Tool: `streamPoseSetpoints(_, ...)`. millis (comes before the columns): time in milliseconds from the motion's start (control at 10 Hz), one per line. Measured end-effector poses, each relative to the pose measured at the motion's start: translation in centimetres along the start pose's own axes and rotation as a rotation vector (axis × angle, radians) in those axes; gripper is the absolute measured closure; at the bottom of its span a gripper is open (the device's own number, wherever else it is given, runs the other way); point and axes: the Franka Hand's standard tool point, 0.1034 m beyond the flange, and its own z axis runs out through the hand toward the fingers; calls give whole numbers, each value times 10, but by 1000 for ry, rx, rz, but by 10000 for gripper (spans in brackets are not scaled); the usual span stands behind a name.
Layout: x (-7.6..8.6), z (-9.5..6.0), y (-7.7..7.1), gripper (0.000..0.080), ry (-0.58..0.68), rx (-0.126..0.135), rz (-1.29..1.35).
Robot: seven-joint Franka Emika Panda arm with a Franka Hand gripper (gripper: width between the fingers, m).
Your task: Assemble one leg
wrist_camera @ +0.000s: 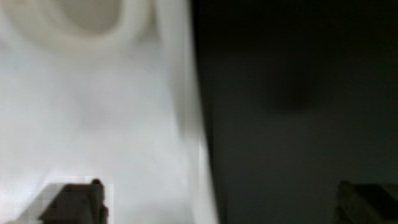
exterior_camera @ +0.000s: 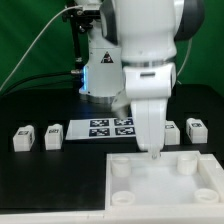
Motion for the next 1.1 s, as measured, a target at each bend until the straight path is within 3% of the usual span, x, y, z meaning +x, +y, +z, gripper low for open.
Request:
streamPoseSetpoints(200,24,-10,-32,150,0,-6,209)
streamPoseSetpoints(400,49,-14,-52,150,5,-12,462)
streamPoseSetpoints(600,51,-14,-53,150,7,-13,606)
streamPoseSetpoints(900,56,-12,-58,150,20,7,983)
streamPoseSetpoints(1100,71,-6,-84,150,20,29,1195)
